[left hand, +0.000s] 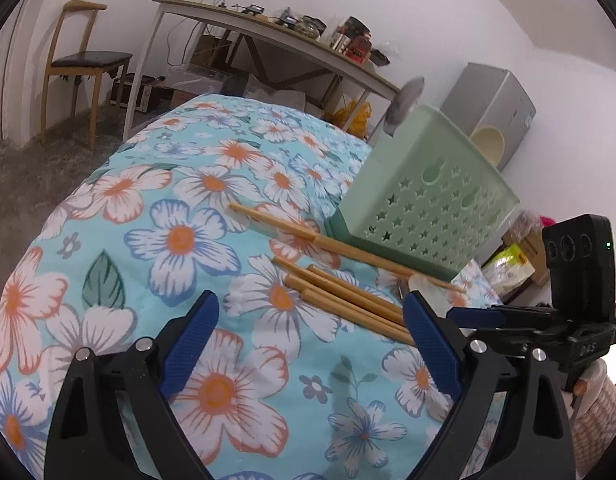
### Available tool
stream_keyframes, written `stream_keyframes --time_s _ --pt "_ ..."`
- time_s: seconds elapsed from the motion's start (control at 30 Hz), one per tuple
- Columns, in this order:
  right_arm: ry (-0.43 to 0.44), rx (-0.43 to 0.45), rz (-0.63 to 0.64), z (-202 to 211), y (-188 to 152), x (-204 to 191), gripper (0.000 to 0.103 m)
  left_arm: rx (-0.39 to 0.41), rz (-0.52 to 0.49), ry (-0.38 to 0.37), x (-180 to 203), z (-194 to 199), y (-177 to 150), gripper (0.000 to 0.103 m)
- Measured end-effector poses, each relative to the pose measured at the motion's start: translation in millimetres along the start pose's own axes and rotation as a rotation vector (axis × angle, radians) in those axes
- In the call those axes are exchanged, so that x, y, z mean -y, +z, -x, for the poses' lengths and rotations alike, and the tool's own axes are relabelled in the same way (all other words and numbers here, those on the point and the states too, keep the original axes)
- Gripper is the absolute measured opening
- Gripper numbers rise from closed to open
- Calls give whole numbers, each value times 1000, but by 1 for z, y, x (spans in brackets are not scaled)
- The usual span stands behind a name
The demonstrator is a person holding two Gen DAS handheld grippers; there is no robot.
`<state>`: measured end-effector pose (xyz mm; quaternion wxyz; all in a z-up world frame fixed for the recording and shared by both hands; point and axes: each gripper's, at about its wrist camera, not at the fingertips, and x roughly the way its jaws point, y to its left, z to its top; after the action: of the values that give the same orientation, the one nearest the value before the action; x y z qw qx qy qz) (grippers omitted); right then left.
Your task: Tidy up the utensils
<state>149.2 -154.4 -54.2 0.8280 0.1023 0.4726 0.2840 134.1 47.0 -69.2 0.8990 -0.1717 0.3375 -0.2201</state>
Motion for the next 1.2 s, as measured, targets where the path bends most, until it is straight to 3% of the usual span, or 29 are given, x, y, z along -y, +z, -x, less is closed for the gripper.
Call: stream_keyframes --time_s 0.1,0.37,0.6,0.7,0.83,0.9,1.07,1.2 --pt "15 -4 -20 -6 2 0 65 17 5 1 -2 5 2 91" --pt "18 -38 68 -19 -10 -32 66 63 -12 -10 7 22 7 91" --pt "8 -19 103 -18 -22 -47 66 77 -65 -44 30 22 15 90" --pt "-27 28 64 -2 -28 -38 68 73 -104 -67 47 17 22 85" --pt "-80 136 -77 35 -41 -6 75 -2 -181 -70 70 0 25 72" --pt "-137 185 -157 51 -48 12 82 -64 -212 -78 82 -13 24 60" --pt "-184 253 -349 72 -71 53 86 -180 -281 -84 102 -41 16 39" --pt "-184 266 -401 72 -80 70 86 -331 -215 -89 102 -64 10 28"
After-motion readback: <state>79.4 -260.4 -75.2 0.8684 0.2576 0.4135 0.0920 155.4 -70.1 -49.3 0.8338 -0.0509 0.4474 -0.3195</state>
